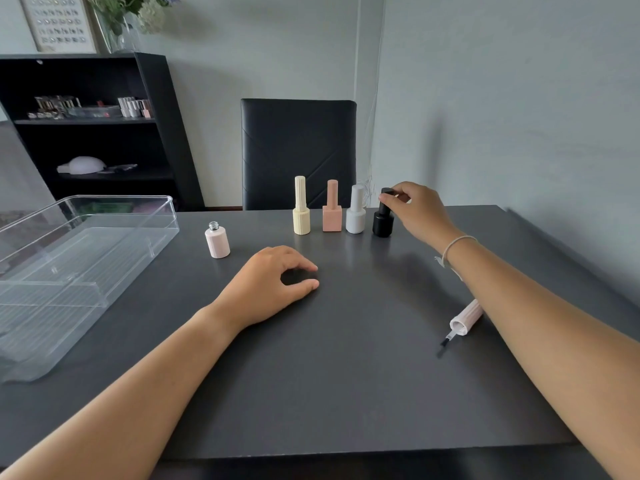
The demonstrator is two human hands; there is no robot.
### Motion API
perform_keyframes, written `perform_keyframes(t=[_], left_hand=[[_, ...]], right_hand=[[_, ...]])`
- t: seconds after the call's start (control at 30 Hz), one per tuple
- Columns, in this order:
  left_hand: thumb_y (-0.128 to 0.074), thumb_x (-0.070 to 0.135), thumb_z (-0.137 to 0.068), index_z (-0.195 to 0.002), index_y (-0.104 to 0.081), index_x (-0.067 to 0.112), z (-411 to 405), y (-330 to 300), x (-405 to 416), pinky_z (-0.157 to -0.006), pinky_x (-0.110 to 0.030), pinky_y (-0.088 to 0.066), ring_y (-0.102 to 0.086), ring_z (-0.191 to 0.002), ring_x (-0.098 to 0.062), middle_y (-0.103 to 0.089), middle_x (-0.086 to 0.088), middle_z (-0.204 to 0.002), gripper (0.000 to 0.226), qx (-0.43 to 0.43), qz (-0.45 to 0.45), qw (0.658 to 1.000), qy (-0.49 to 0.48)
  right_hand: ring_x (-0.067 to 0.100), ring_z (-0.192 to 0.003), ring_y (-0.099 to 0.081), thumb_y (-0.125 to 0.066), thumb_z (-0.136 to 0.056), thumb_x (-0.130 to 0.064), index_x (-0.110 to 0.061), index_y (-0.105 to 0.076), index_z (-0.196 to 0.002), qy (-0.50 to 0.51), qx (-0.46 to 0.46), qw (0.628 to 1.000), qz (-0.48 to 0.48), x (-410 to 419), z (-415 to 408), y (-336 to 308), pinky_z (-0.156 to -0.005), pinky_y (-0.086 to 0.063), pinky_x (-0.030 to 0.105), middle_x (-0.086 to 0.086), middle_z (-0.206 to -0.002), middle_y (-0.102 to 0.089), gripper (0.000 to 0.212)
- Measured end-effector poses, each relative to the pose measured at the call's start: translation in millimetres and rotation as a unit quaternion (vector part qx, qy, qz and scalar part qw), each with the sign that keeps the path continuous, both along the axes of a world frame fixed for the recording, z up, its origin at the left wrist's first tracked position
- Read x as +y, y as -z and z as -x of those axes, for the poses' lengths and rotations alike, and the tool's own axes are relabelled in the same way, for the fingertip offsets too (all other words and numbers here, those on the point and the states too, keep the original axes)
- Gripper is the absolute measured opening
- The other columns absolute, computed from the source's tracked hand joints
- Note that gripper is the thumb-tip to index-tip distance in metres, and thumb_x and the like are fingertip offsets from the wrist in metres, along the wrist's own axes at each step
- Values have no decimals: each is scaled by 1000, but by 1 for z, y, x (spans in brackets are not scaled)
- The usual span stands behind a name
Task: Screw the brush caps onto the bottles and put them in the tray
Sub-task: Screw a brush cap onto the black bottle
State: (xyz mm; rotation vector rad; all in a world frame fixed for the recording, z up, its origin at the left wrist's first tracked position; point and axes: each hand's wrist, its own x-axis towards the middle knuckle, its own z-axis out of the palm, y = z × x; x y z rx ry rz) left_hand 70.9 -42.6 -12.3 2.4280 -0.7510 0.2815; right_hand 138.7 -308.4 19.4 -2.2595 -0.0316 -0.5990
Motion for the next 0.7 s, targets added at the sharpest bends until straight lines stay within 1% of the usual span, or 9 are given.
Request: perform_keyframes(t=[0.13, 0.2, 0.27, 0.3, 0.37, 0.43, 0.53, 0.63, 0.7], left_hand=[[-65, 35, -82, -99, -69, 29, 0, 1, 0, -82, -3, -31, -52, -98, -4, -63, 14, -103, 19, -16, -21, 1000, 0], [-65, 35, -82, -99, -70, 29, -1, 1, 1, -82, -3, -30, -51, -98, -3, -63, 14, -103, 19, -18, -20, 1000, 1], [-65, 35, -82, -98, -70, 29, -1, 1, 1, -84, -5, -31, -52, -98, -3, -63, 14, -103, 18, -17, -17, 1000, 4], [-65, 35, -81, -98, -70, 29, -2, 0, 1, -85, -7, -32, -52, -98, -3, -63, 14, -103, 18, -17, -17, 1000, 6], [-65, 35, -81, -97, -70, 30, -2, 1, 1, -88, -15, -36, -53, -98, -4, -64, 14, -102, 17, -16, -18, 1000, 7], [-65, 35, -81, -97, -70, 30, -3, 2, 1, -88, -17, -37, -54, -97, -3, -64, 14, -101, 17, -18, -18, 1000, 7], [-66, 34, -81, -96, -70, 29, -3, 2, 2, -88, -18, -36, -54, -94, -1, -64, 14, -100, 16, -24, -12, 1000, 7], [-66, 33, -81, -95, -70, 28, -3, 2, 0, -90, -21, -39, -56, -93, -2, -65, 14, -99, 15, -23, -8, 1000, 8], [-67, 32, -81, -95, -71, 27, -3, 2, 0, -89, -22, -40, -56, -93, -3, -65, 13, -98, 15, -21, -7, 1000, 6]], right_hand=[[14, -81, -51, -59, -86, -35, -18, -64, -105, 1, 12, 1000, 8, -5, 13, -7, -72, -35, 23, -14, -72, -51, 26], [6, -75, -54, -61, -85, -33, -20, -65, -102, -17, 30, 999, 33, -11, 28, -18, -65, -38, 13, -12, -75, -53, 22], [-7, -59, -54, -64, -84, -29, -24, -67, -94, -72, 71, 993, 58, -19, 51, -31, -52, -37, 1, -13, -77, -57, 12], [-10, -53, -52, -65, -82, -28, -27, -68, -90, -109, 102, 986, 68, -24, 64, -36, -50, -37, 0, -15, -77, -60, 8], [-9, -54, -51, -67, -80, -30, -36, -69, -86, -168, 162, 968, 94, -32, 93, -41, -53, -39, 1, -20, -76, -66, 9], [-9, -58, -50, -68, -78, -30, -42, -68, -85, -206, 205, 950, 116, -39, 115, -40, -59, -37, 1, -28, -75, -64, 14], [-6, -65, -50, -70, -77, -32, -45, -68, -87, -218, 251, 935, 127, -49, 135, -30, -70, -39, 11, -16, -77, -62, 17], [-6, -84, -54, -70, -78, -29, -45, -67, -91, -233, 278, 924, 124, -57, 146, -19, -83, -39, 23, -8, -100, -63, 21], [7, -99, -57, -71, -77, -31, -41, -67, -93, -243, 274, 923, 113, -58, 152, -14, -92, -44, 35, 0, -111, -63, 20]])
